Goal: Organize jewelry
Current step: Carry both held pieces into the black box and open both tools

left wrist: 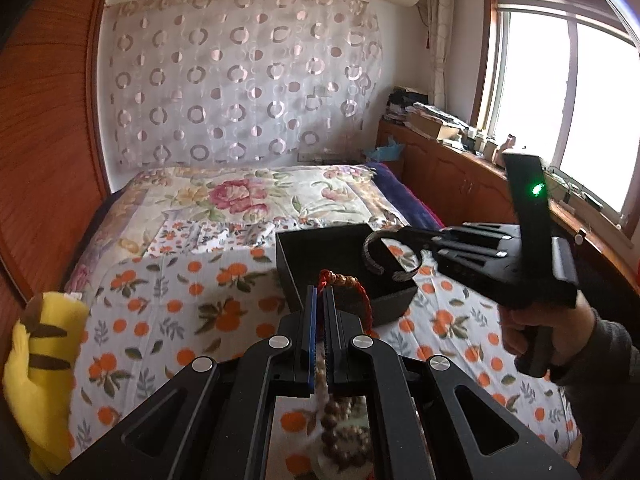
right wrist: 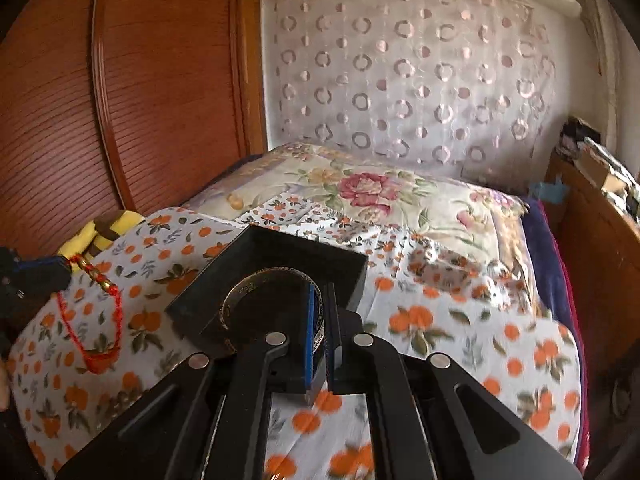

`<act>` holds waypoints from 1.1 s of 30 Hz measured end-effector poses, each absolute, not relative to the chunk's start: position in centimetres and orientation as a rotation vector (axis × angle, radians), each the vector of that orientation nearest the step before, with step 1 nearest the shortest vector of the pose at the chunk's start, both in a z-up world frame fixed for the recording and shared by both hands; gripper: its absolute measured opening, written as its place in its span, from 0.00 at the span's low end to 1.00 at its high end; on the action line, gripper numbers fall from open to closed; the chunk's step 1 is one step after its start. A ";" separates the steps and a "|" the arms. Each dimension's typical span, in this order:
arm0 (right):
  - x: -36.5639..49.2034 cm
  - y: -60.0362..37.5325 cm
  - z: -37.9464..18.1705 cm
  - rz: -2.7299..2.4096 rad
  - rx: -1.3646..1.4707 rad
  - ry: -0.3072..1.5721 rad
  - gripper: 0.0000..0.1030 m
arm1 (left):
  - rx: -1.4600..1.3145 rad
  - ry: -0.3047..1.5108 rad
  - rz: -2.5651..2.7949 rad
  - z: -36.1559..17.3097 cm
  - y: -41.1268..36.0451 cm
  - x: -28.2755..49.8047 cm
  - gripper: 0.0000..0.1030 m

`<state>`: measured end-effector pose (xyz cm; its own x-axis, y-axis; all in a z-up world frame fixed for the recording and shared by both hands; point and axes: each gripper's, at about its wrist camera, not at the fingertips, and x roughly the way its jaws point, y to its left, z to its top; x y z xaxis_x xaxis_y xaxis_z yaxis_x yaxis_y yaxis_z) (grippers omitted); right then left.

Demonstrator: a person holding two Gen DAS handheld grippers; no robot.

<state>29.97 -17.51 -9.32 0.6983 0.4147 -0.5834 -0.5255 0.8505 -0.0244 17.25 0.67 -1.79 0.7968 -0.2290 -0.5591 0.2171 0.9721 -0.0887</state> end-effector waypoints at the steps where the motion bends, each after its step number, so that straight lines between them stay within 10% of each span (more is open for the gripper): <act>1: 30.5 -17.2 -9.7 0.535 -0.215 0.603 0.05 | -0.021 0.604 -0.239 -1.7 0.7 17.6 0.02; 33: 29.7 -24.1 -11.1 0.446 -0.128 0.643 0.07 | -0.036 0.776 -0.357 -6.3 -4.1 29.5 0.02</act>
